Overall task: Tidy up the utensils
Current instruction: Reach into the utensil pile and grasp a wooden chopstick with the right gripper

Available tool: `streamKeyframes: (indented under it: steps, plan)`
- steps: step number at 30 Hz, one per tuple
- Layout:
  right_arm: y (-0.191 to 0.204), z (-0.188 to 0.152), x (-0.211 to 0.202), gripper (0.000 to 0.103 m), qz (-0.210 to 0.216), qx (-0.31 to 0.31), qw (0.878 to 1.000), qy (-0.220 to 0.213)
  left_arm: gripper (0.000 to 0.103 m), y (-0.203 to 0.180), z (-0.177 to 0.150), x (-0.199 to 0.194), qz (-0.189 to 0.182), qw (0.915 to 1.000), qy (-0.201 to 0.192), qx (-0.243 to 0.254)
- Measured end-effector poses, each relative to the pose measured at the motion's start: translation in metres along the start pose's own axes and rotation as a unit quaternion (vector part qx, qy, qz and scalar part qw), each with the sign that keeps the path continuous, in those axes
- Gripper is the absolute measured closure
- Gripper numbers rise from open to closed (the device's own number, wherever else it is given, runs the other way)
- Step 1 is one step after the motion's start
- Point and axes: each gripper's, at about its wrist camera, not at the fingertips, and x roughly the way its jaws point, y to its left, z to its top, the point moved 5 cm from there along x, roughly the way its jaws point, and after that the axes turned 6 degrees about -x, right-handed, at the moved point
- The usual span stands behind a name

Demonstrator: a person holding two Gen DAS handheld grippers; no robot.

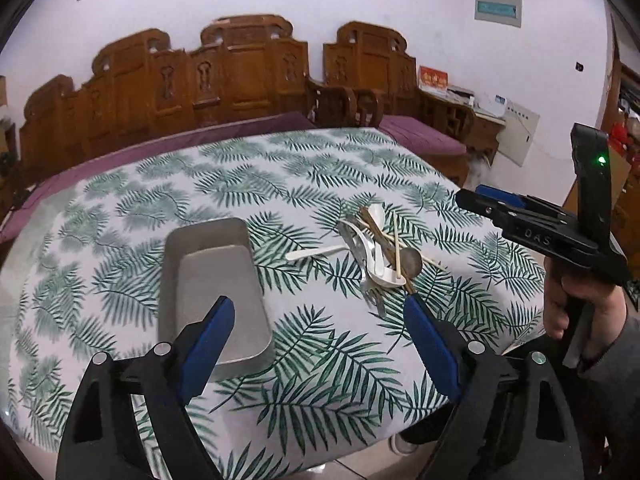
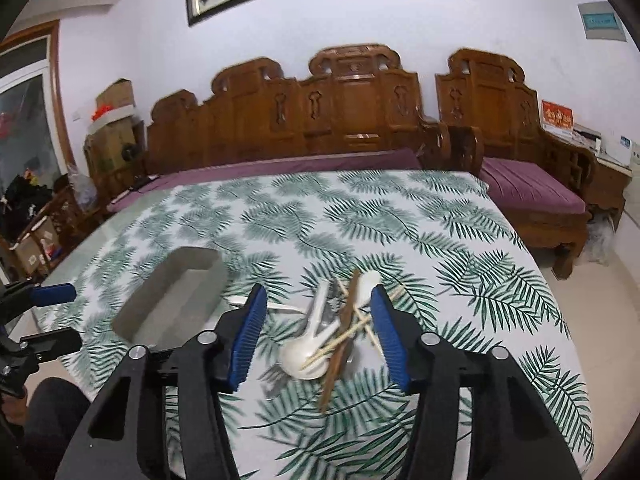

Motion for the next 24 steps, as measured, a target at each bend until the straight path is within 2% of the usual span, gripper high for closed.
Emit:
streamKeyframes:
  steps: [4, 8, 9, 10, 11, 17, 24]
  plan:
    - [-0.010, -0.009, 0.027, 0.058, 0.002, 0.003, 1.000, 0.026, 0.021, -0.003, 0.001, 0.024, -0.004, 0.9999, 0.012, 0.003]
    - [-0.015, -0.022, 0.051, 0.058, 0.010, 0.015, 0.998, 0.052, 0.021, -0.007, 0.002, 0.047, -0.006, 0.9996, 0.026, 0.004]
    - [-0.015, -0.026, 0.059, 0.058, 0.014, 0.017, 0.998, 0.062, 0.024, -0.008, 0.002, 0.052, -0.008, 0.9996, 0.028, 0.005]
    - [-0.015, -0.030, 0.064, 0.058, 0.016, 0.017, 0.997, 0.068, 0.034, -0.010, 0.003, 0.058, -0.010, 0.9994, 0.032, 0.005]
    - [-0.015, -0.035, 0.072, 0.058, 0.020, 0.019, 0.997, 0.079, 0.035, -0.011, 0.003, 0.064, -0.011, 0.9992, 0.038, 0.004]
    - [-0.010, -0.055, 0.108, 0.058, 0.045, 0.052, 0.990, 0.125, 0.036, -0.012, 0.002, 0.087, -0.011, 0.9986, 0.050, -0.012]
    - [-0.007, -0.066, 0.131, 0.058, 0.039, 0.073, 0.984, 0.156, 0.036, -0.011, -0.009, 0.100, -0.006, 0.9976, 0.065, -0.023]
